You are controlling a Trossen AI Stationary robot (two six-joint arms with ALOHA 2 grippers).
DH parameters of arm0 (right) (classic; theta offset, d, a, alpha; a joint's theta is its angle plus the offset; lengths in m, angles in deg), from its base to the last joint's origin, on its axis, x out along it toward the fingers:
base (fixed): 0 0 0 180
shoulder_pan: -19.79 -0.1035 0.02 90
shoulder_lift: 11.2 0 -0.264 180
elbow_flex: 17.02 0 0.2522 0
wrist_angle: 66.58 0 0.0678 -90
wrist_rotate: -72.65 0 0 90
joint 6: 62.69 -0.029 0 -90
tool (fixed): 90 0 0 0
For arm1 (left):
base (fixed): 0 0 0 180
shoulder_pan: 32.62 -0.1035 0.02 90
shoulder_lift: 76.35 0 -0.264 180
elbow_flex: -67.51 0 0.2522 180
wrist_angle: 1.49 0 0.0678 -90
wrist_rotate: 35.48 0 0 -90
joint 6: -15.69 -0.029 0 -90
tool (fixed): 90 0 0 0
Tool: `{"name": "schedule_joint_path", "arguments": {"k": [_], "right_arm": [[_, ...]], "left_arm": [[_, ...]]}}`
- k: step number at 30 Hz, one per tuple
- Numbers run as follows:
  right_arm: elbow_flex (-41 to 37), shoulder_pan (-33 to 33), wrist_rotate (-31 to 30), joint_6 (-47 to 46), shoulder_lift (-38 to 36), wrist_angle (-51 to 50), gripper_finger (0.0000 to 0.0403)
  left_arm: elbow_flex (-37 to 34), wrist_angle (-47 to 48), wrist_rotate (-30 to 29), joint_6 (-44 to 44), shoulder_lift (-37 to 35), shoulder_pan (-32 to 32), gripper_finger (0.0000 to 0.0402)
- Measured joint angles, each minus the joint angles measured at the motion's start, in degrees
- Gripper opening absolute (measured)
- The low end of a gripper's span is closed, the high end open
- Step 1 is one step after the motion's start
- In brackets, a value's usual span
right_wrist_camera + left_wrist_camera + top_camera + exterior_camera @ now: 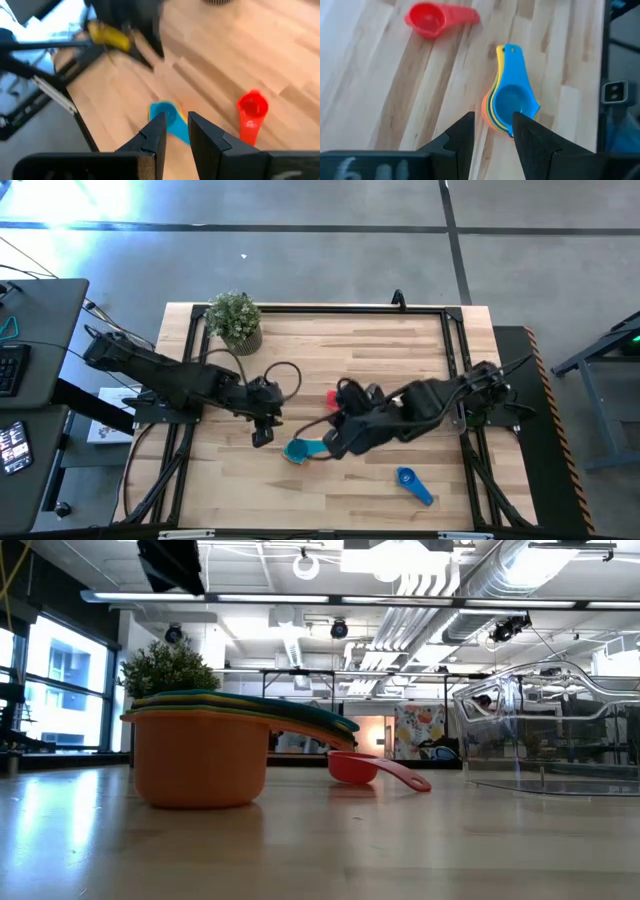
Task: Nest measuring cups in basket
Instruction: Stack the light blue measuring cup on top of the yellow measuring cup
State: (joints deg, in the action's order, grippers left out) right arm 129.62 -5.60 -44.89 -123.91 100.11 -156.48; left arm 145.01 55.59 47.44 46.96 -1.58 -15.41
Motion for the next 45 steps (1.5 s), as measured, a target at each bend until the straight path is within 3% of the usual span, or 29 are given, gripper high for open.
{"name": "schedule_joint_path", "arguments": {"k": [19,30,45], "right_arm": [[-0.01,-0.89,13.53,-1.87,15.18,1.37,0.0073],[-0.02,-0.09,22.23,-1.97,24.03,2.02,0.0073],[-0.01,3.23,21.14,-3.23,28.88,1.51,0.0073]], "left_arm": [[-0.01,9.2,-2.7,0.02,-15.06,-2.29,0.0122],[-0.04,10.48,-4.67,0.14,-18.18,-2.29,0.0122],[-0.02,10.91,-4.67,0.15,-18.18,-2.29,0.0122]]}}
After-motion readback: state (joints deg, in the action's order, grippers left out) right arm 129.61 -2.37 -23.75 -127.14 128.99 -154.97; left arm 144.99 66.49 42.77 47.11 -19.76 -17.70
